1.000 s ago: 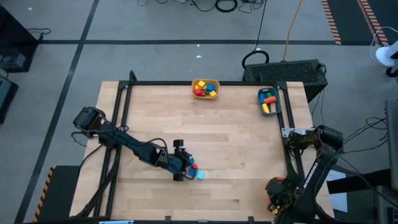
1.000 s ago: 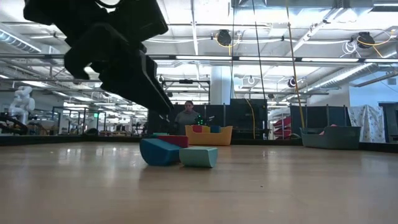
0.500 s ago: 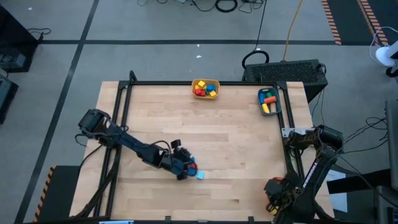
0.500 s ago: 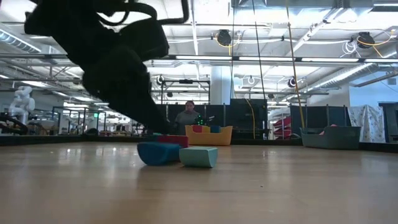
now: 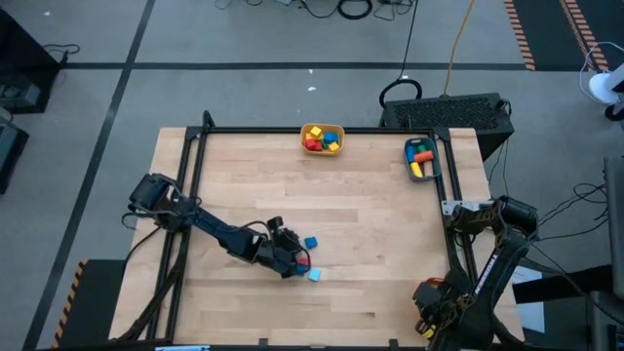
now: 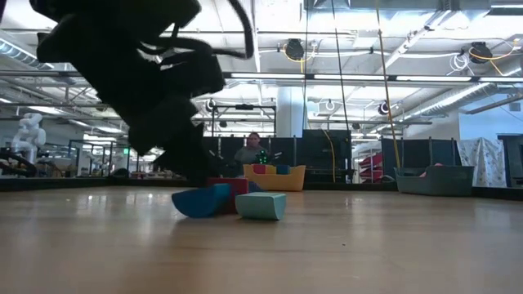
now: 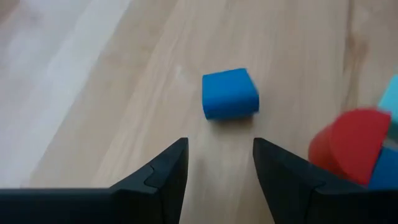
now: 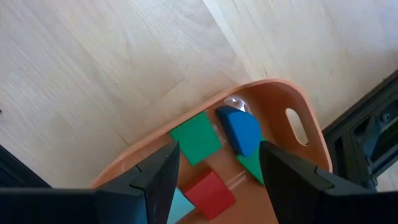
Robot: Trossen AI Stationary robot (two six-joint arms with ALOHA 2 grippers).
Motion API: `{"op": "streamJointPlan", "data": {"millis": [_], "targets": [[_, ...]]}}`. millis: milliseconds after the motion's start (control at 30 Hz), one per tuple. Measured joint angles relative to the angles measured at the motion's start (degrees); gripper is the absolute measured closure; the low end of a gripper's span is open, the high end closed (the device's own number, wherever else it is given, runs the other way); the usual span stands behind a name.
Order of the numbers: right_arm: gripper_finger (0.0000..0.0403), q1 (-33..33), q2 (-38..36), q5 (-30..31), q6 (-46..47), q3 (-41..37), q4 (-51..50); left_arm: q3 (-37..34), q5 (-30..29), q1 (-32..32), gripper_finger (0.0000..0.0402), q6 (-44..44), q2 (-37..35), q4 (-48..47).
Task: Sort blocks by size
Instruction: Put the blue half circle block into the orange bin
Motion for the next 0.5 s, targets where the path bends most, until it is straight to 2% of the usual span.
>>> {"op": "streamJointPlan", "data": {"millis": [267,500], "targets": [[0.0197,-0.02,0.0,0.16,-0.05,0.0,0.0,0.04,-0.04,0.96,0.0219,7.19,-0.04,2.5],[0.0197,-0.02,0.0,0.18,0.54,0.0,0.19,0.04,7.79,3.25,0.0216,7.28,-0.04,8.14]]}}
